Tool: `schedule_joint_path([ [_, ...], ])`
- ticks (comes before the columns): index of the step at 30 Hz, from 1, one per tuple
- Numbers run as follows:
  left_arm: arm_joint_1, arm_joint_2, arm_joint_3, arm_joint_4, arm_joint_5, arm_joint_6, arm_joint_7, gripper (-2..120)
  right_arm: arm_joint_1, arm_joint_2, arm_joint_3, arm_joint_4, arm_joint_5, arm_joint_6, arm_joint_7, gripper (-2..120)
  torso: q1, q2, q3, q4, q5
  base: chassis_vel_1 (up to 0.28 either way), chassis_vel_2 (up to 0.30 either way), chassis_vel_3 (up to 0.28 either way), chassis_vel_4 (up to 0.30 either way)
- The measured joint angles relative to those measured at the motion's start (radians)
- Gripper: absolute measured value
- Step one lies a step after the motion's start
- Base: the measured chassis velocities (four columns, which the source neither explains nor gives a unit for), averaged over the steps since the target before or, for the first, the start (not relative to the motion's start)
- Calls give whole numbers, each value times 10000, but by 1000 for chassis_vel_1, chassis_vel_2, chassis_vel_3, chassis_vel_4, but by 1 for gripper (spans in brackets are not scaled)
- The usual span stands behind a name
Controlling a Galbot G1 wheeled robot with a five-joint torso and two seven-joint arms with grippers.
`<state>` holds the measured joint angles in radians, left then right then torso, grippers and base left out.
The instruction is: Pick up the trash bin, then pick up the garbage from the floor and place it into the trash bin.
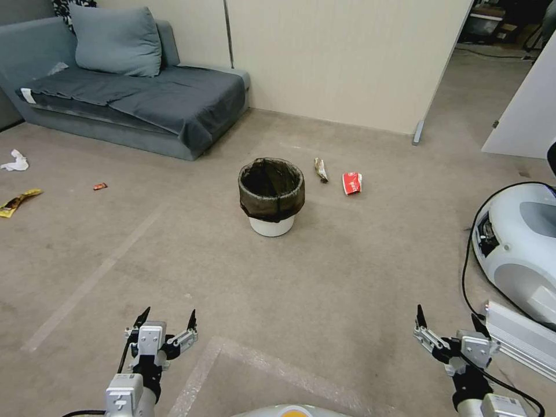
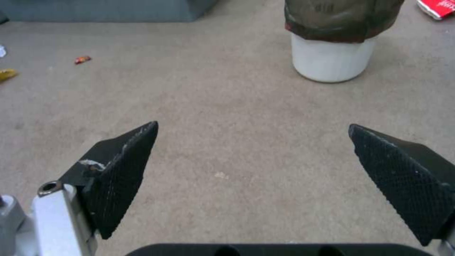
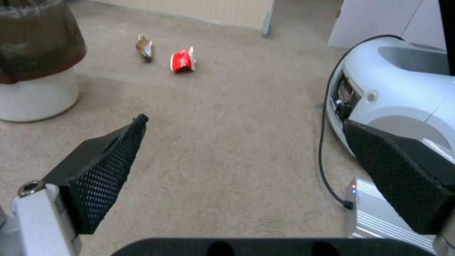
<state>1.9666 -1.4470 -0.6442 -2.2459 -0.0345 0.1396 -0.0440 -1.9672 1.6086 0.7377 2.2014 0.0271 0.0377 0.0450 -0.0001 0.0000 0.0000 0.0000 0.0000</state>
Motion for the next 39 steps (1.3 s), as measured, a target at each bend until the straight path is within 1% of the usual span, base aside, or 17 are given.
schedule_joint_path([
  [10, -160, 43, -10, -273, 1, -94, 3, 100, 309, -3, -279, 134, -174, 217, -41, 100, 1, 0, 0, 0, 0, 0, 0, 0, 0],
  [13, -398, 71, -60, -672, 93, 139, 4, 100, 643, -3, -306, 214, -174, 213, -73, 100, 1, 0, 1, 0, 1, 0, 0, 0, 0],
  [16, -473, 70, -61, -821, 159, 239, 4, 100, 768, -3, -306, 269, -174, 157, -109, 100, 1, 0, 1, 0, 1, 0, 0, 0, 0],
  [24, -518, 59, -72, -840, 172, 293, -1, 100, 854, -3, -308, 386, -154, 13, -171, 100, 0, -1, 1, 0, 0, 0, 0, 0, 0],
  [33, -587, 41, -54, -684, 152, 336, -12, 100, 877, -4, -294, 348, -202, -19, -90, 100, 1, -1, 0, 0, 0, 0, 0, 0, 0],
  [39, -604, 43, -50, -634, 144, 336, -10, 100, 865, -5, -289, 316, -271, 6, -54, 100, 1, -1, 0, 0, 1, -76, 70, 66, -68],
])
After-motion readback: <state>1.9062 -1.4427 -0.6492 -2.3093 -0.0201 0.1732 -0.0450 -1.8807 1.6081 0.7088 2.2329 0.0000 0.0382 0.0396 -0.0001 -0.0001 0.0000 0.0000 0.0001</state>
